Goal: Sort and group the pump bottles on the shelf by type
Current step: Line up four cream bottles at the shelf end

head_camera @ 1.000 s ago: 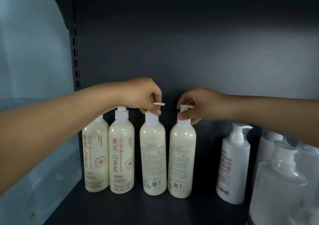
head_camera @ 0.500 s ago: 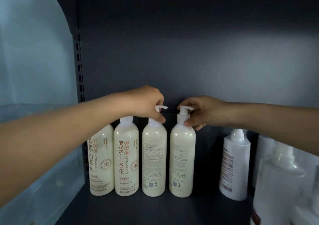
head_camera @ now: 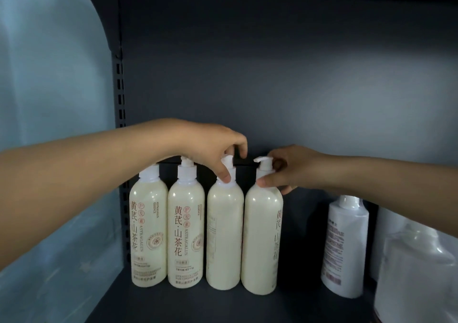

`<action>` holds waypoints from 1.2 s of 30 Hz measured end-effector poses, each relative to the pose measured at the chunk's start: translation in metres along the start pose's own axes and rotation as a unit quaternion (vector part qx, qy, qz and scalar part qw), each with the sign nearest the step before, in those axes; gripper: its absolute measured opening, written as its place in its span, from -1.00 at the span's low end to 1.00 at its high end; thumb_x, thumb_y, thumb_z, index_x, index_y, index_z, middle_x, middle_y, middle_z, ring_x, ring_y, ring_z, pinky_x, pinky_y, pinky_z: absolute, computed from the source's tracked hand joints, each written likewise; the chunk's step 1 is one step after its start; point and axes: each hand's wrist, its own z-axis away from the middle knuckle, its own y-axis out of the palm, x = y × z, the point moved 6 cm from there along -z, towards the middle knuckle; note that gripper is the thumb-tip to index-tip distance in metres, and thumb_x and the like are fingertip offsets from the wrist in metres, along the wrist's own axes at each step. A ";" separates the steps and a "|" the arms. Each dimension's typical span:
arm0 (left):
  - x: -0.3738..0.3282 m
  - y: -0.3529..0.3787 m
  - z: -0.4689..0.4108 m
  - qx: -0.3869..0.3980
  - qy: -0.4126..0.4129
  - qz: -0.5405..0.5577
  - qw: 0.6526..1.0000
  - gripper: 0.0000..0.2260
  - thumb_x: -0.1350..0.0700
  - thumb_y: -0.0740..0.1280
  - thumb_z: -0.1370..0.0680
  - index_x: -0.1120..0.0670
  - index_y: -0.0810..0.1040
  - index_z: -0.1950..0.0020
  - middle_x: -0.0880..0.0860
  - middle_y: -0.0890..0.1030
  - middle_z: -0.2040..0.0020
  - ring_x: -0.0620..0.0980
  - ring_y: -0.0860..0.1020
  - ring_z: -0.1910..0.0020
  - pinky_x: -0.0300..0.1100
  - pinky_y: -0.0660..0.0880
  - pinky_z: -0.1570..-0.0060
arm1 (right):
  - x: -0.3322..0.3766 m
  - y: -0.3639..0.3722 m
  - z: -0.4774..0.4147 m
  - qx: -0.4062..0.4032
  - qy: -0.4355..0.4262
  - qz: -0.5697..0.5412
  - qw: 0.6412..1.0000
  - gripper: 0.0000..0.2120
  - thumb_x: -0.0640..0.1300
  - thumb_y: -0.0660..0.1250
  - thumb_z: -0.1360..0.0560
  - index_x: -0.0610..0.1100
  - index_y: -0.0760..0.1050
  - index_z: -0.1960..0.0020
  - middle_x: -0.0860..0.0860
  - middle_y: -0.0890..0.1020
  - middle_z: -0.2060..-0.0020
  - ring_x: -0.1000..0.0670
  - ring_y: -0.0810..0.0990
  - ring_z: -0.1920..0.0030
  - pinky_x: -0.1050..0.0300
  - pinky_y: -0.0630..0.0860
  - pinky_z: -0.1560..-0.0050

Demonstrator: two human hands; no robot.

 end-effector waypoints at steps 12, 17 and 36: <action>0.000 0.004 -0.001 -0.045 0.008 -0.051 0.998 -0.81 -0.07 0.36 -0.48 -0.04 0.52 -0.04 -0.16 0.40 0.29 -0.22 0.38 0.28 -0.30 0.24 0.34 | 0.001 0.000 -0.004 -0.012 -0.014 -0.013 1.000 -0.80 -0.21 0.47 -0.38 -0.06 0.49 0.08 -0.06 0.58 0.09 0.02 0.62 0.19 0.14 0.62 0.17; 0.002 0.006 0.002 -0.025 0.022 0.003 0.999 -0.81 0.02 0.39 -0.47 -0.14 0.46 -0.03 -0.10 0.48 -0.03 -0.12 0.43 -0.04 -0.23 0.38 0.02 | -0.001 -0.002 -0.003 -0.051 -0.007 0.021 0.998 -0.80 -0.11 0.49 -0.36 -0.12 0.51 0.12 0.00 0.56 0.26 0.00 0.60 0.25 0.12 0.62 0.14; 0.003 0.006 0.003 -0.046 -0.023 -0.050 0.997 -0.71 -0.02 0.38 -0.48 0.00 0.45 -0.15 -0.20 0.29 0.22 -0.17 0.32 0.22 -0.37 0.23 0.33 | -0.006 0.000 -0.006 0.048 -0.016 -0.040 0.998 -0.76 -0.36 0.36 -0.45 -0.06 0.47 0.02 -0.01 0.60 0.08 0.06 0.60 0.11 0.24 0.57 0.11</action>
